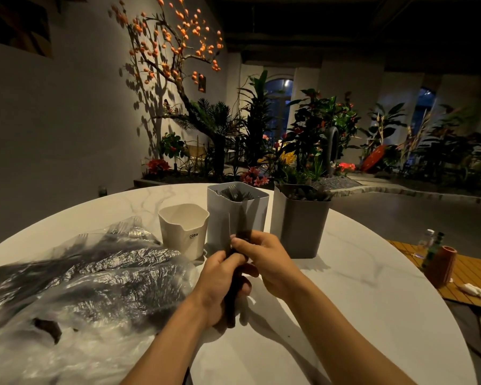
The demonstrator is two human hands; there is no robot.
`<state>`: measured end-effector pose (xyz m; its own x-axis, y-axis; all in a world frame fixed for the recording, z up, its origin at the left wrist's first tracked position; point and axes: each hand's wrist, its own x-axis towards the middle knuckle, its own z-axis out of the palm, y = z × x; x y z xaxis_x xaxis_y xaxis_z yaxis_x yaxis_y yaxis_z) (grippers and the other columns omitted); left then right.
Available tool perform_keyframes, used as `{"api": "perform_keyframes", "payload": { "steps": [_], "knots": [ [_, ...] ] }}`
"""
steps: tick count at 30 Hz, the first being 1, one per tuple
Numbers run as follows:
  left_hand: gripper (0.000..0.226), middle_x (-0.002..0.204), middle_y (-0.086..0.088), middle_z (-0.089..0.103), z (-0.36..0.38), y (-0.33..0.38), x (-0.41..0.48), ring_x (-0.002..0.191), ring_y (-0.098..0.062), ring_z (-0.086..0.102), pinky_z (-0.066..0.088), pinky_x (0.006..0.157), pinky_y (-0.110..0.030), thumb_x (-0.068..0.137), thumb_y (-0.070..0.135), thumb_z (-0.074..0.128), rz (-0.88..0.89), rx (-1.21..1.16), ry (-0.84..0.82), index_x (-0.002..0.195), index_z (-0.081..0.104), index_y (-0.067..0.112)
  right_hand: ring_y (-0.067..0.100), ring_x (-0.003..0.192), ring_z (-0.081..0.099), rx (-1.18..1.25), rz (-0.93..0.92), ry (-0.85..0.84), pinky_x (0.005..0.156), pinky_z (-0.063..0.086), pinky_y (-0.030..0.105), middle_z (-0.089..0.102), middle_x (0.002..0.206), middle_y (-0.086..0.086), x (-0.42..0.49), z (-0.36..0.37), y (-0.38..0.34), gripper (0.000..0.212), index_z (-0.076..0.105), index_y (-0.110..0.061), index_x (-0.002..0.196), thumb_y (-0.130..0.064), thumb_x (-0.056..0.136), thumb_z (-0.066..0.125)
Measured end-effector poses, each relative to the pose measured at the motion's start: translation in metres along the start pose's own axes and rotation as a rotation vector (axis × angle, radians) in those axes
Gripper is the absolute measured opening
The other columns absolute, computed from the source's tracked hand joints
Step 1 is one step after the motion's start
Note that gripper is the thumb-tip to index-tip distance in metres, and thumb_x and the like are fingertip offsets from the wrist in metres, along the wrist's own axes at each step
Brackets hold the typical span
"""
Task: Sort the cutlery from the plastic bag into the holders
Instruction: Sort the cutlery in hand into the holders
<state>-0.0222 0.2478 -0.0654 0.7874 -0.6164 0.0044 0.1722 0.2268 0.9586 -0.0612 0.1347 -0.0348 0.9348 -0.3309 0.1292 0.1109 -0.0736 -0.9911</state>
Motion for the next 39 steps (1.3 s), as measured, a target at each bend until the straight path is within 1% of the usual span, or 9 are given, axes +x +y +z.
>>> {"api": "perform_keyframes", "payload": {
  "steps": [11, 16, 18, 21, 26, 29, 32, 36, 39],
  "knots": [
    [0.024, 0.087, -0.015, 0.073, 0.008, -0.004, -0.005, 0.073, -0.030, 0.071, 0.055, 0.062, -0.038, 0.107, 0.035, 0.046, 0.044, 0.129, -0.054, 0.123, 0.057, 0.022, 0.017, 0.109, 0.069, 0.061, 0.067, -0.149, 0.088, 0.056, 0.031, 0.075, 0.108, 0.000, -0.016, -0.029, 0.005, 0.026, 0.068, -0.015, 0.117, -0.026, 0.106, 0.047],
    [0.026, 0.113, -0.010, 0.076, 0.016, -0.002, -0.009, 0.096, -0.038, 0.075, 0.057, 0.088, -0.058, 0.106, 0.038, 0.045, 0.061, 0.101, -0.075, 0.127, 0.057, 0.028, 0.021, 0.110, 0.069, 0.109, 0.056, -0.211, 0.094, 0.054, 0.038, 0.074, 0.111, 0.002, -0.018, -0.039, 0.001, 0.026, 0.066, -0.017, 0.122, -0.025, 0.107, 0.046],
    [0.027, 0.118, -0.009, 0.074, 0.015, -0.002, -0.009, 0.101, -0.039, 0.074, 0.059, 0.084, -0.060, 0.105, 0.039, 0.046, 0.064, 0.078, -0.059, 0.128, 0.059, 0.031, 0.020, 0.112, 0.068, 0.116, 0.057, -0.215, 0.092, 0.053, 0.039, 0.074, 0.114, -0.001, -0.019, -0.041, 0.001, 0.026, 0.064, -0.024, 0.124, -0.026, 0.106, 0.046],
    [0.028, 0.117, -0.008, 0.075, 0.014, -0.003, -0.012, 0.100, -0.037, 0.074, 0.060, 0.067, -0.046, 0.104, 0.039, 0.048, 0.074, 0.111, -0.038, 0.128, 0.059, 0.031, 0.021, 0.115, 0.066, 0.097, 0.031, -0.237, 0.093, 0.054, 0.041, 0.072, 0.119, -0.001, -0.021, -0.043, 0.003, 0.027, 0.061, -0.027, 0.129, -0.027, 0.106, 0.046],
    [0.034, 0.114, -0.008, 0.076, 0.007, -0.008, -0.010, 0.108, -0.031, 0.072, 0.053, 0.100, -0.058, 0.101, 0.034, 0.052, 0.075, 0.235, -0.112, 0.131, 0.061, 0.019, 0.021, 0.109, 0.070, 0.063, 0.053, -0.256, 0.096, 0.055, 0.042, 0.072, 0.116, 0.006, -0.022, -0.044, 0.005, 0.024, 0.062, -0.017, 0.123, -0.027, 0.105, 0.049],
    [0.035, 0.086, -0.006, 0.074, 0.012, -0.004, -0.012, 0.077, -0.020, 0.072, 0.062, 0.075, -0.040, 0.101, 0.037, 0.049, 0.047, 0.217, -0.169, 0.127, 0.061, 0.016, 0.021, 0.112, 0.068, 0.105, 0.083, -0.284, 0.100, 0.054, 0.042, 0.072, 0.115, 0.006, -0.023, -0.044, 0.004, 0.030, 0.063, -0.012, 0.123, -0.031, 0.101, 0.054],
    [0.039, 0.069, 0.000, 0.063, 0.013, -0.003, -0.012, 0.055, -0.010, 0.052, 0.045, 0.051, -0.021, 0.095, 0.044, 0.050, 0.119, 0.249, -0.108, 0.116, 0.064, 0.014, 0.026, 0.119, 0.064, 0.134, 0.060, -0.319, 0.101, 0.053, 0.046, 0.070, 0.119, 0.006, -0.025, -0.039, -0.002, 0.040, 0.063, -0.014, 0.131, -0.038, 0.101, 0.053],
    [0.008, 0.060, 0.009, 0.058, 0.013, -0.007, -0.006, 0.056, -0.012, 0.051, 0.043, 0.050, -0.018, 0.100, 0.020, 0.059, 0.274, 0.410, -0.049, 0.097, 0.065, 0.015, 0.020, 0.111, 0.067, 0.107, -0.028, -0.324, 0.105, 0.051, 0.043, 0.072, 0.109, 0.002, -0.032, -0.027, -0.014, 0.032, 0.070, -0.022, 0.113, -0.041, 0.090, 0.060],
    [0.020, 0.076, 0.012, 0.064, 0.013, -0.006, -0.010, 0.072, -0.005, 0.066, 0.053, 0.062, -0.015, 0.099, -0.001, 0.060, 0.313, 0.470, 0.088, 0.103, 0.060, 0.018, 0.022, 0.104, 0.069, -0.028, -0.140, -0.228, 0.098, 0.056, 0.038, 0.071, 0.097, 0.000, -0.035, -0.020, -0.015, 0.024, 0.068, -0.023, 0.103, -0.042, 0.088, 0.067]
  ]
}}
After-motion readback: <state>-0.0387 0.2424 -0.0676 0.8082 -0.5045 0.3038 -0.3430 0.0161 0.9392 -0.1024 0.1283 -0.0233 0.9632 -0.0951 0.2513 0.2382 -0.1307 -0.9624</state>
